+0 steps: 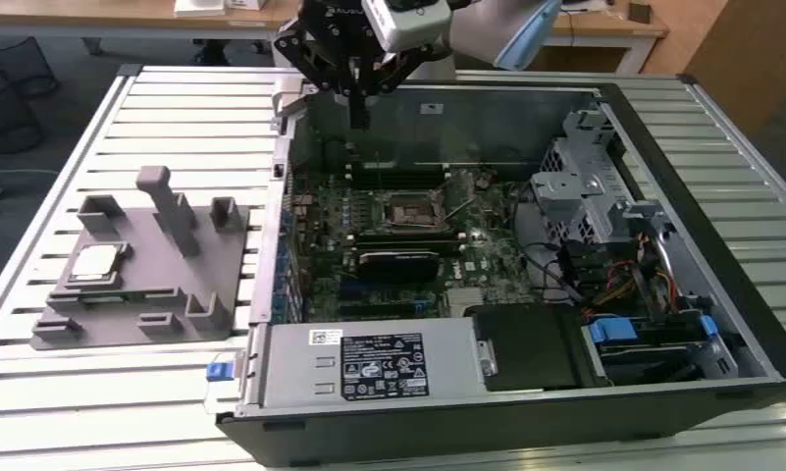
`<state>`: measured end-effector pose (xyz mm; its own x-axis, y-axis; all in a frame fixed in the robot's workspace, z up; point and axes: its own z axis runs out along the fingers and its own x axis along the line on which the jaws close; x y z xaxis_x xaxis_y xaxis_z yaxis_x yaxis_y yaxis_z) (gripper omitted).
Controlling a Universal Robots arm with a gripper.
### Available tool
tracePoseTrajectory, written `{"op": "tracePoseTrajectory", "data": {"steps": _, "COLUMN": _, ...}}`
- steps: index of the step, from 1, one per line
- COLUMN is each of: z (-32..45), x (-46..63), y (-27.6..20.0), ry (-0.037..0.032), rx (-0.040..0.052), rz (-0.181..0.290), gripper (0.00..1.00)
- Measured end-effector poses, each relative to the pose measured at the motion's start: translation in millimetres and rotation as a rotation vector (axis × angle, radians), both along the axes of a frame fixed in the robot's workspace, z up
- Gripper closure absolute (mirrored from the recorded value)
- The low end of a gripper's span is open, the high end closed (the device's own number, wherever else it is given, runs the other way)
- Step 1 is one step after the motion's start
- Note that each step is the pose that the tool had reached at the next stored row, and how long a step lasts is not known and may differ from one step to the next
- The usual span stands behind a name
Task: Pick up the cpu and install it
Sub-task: 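Reach for the cpu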
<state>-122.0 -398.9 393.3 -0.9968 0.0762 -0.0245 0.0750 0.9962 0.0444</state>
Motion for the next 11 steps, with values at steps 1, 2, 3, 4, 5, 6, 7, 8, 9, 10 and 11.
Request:
{"op": "tracePoseTrajectory", "data": {"steps": 1, "z": 0.0, "x": 0.0, "y": 0.0, "ry": 0.0000, "rx": 0.0000, "rz": 0.000, "gripper": 0.89}}
{"op": "tracePoseTrajectory", "data": {"steps": 2, "z": 0.0, "x": 0.0, "y": 0.0, "ry": 0.0000, "rx": 0.0000, "rz": 0.000, "gripper": 0.89}}
{"op": "tracePoseTrajectory", "data": {"steps": 3, "z": 0.0, "x": 0.0, "y": 0.0, "ry": 0.0000, "rx": 0.0000, "rz": 0.000, "gripper": 0.89}}
{"op": "tracePoseTrajectory", "data": {"steps": 4, "z": 0.0, "x": 0.0, "y": 0.0, "ry": 0.0000, "rx": 0.0000, "rz": 0.000, "gripper": 0.89}}
{"op": "tracePoseTrajectory", "data": {"steps": 5, "z": 0.0, "x": -0.1, "y": 0.0, "ry": 0.0000, "rx": -0.0001, "rz": 0.000, "gripper": 0.89}}
{"op": "tracePoseTrajectory", "data": {"steps": 6, "z": 0.0, "x": -0.3, "y": 0.0, "ry": 0.0000, "rx": -0.0001, "rz": 0.000, "gripper": 0.89}}
{"op": "tracePoseTrajectory", "data": {"steps": 7, "z": 0.1, "x": -0.6, "y": 0.0, "ry": 0.0001, "rx": -0.0001, "rz": 0.000, "gripper": 0.89}}
{"op": "tracePoseTrajectory", "data": {"steps": 8, "z": 0.1, "x": -1.1, "y": 0.0, "ry": 0.0001, "rx": -0.0001, "rz": 0.000, "gripper": 0.89}}
{"op": "tracePoseTrajectory", "data": {"steps": 9, "z": 0.0, "x": -1.6, "y": 0.0, "ry": 0.0000, "rx": 0.0000, "rz": 0.000, "gripper": 0.89}}
{"op": "tracePoseTrajectory", "data": {"steps": 10, "z": 0.0, "x": -2.3, "y": 0.0, "ry": 0.0000, "rx": 0.0000, "rz": 0.000, "gripper": 0.89}}
{"op": "tracePoseTrajectory", "data": {"steps": 11, "z": 0.0, "x": -3.0, "y": 0.0, "ry": 0.0000, "rx": 0.0000, "rz": 0.000, "gripper": 0.89}}
